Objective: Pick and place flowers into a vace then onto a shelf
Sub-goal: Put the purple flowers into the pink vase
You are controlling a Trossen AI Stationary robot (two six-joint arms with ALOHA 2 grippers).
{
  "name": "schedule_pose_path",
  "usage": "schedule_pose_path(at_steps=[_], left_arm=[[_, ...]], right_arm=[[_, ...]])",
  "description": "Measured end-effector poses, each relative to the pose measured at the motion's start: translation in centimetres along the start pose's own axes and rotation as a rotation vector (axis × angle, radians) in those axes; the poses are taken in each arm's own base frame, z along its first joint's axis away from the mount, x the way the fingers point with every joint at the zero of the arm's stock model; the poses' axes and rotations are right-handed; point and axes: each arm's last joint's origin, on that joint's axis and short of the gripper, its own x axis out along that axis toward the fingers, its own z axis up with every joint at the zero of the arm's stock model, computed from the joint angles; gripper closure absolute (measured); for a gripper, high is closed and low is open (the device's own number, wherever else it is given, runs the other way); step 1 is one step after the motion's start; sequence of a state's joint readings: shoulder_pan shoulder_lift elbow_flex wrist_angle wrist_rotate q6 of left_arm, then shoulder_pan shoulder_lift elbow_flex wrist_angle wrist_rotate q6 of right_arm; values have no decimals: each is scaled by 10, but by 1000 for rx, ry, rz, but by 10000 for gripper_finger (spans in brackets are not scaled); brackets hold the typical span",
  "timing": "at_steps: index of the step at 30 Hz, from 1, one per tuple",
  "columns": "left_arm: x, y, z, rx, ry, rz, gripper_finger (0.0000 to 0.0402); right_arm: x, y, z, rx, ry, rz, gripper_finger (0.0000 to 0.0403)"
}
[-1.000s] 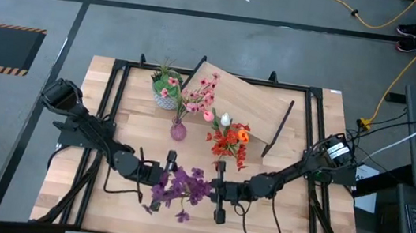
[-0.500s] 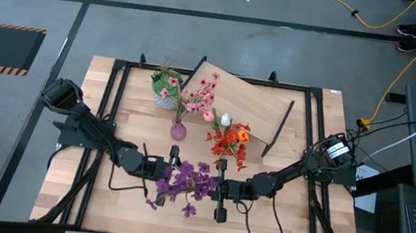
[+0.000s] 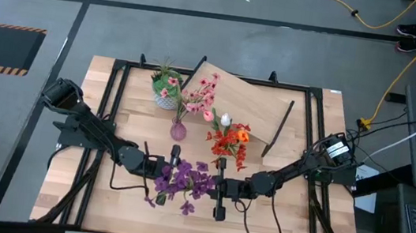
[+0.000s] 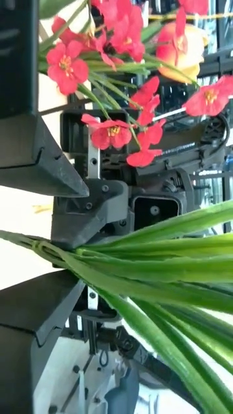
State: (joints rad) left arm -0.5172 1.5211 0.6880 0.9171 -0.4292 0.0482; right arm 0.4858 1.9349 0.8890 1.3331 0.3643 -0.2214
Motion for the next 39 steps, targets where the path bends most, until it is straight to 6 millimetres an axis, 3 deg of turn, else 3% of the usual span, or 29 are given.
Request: schedule_pose_path(at_steps=[13,24,39], left_arm=[[1,2,0,13,-1,-21,262],[1,1,0,62,-4,-31,383],[-1,-1,-1,95,14,-25,394]], right_arm=[[0,0,-1,-4,9,2,395],[-1,0,-2,-7,20,2,392],[-1,3,-5,-17,50,20,274]])
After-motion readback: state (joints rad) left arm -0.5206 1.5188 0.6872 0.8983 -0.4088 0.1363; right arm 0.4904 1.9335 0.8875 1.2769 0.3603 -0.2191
